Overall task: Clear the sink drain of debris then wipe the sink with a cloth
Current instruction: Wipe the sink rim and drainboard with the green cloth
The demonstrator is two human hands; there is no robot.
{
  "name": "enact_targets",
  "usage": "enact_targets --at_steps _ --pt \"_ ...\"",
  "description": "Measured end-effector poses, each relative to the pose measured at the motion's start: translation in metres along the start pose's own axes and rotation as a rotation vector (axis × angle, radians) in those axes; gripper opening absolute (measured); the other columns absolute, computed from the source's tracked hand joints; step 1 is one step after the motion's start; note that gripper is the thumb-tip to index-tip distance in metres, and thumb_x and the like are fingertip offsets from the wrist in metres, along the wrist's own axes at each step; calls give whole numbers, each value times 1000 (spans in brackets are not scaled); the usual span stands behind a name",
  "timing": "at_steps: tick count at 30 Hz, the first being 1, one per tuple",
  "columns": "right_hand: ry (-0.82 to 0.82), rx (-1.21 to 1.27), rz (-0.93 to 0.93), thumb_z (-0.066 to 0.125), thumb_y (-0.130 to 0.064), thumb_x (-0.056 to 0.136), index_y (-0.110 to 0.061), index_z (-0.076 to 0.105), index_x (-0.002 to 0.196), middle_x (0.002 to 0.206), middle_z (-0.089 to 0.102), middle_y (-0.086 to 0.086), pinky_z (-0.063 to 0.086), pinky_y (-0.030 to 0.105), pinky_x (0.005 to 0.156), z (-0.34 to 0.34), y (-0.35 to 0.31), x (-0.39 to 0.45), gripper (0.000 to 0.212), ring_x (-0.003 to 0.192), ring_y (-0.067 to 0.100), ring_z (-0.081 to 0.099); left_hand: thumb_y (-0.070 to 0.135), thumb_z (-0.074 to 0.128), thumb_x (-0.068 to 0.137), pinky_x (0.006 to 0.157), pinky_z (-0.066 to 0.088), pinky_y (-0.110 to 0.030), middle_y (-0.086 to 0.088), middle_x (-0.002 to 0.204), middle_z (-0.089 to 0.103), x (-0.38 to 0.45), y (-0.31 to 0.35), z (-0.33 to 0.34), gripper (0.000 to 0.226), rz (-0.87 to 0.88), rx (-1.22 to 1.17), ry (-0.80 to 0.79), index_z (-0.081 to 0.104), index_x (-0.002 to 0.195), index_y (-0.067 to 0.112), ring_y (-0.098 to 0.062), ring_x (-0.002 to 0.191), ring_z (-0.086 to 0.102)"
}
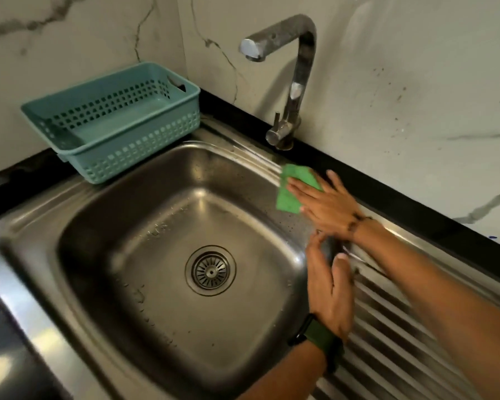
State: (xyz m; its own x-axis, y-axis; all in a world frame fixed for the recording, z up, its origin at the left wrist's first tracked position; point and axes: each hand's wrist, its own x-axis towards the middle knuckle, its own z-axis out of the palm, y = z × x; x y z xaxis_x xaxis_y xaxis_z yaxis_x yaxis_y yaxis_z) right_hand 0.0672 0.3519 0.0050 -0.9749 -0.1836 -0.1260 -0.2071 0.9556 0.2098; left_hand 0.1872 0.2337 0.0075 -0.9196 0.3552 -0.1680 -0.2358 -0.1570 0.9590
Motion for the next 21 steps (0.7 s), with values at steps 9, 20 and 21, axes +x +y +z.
enact_targets --at_steps 9,20,21 --pt "-148 129 179 -9 -59 79 -48 -25 132 147 -20 -24 -23 37 111 10 17 -73 56 139 13 -25 42 32 88 80 38 -15 21 115 43 89 35 -64 42 115 24 99 36 129 31 10 100 45" --pt "43 52 71 32 -37 96 -30 -4 147 158 -8 -12 -6 55 113 -20 -74 138 63 145 27 -14 32 34 95 65 41 4 10 112 53 150 56 -148 30 110 49 235 41 123 25 5 95 51" --pt "37 56 87 31 -36 96 -29 -4 147 157 -9 -12 -9 54 113 -22 -80 146 63 144 27 -16 30 34 96 64 39 6 7 114 52 150 58 -154 31 104 57 257 41 125 23 4 95 51"
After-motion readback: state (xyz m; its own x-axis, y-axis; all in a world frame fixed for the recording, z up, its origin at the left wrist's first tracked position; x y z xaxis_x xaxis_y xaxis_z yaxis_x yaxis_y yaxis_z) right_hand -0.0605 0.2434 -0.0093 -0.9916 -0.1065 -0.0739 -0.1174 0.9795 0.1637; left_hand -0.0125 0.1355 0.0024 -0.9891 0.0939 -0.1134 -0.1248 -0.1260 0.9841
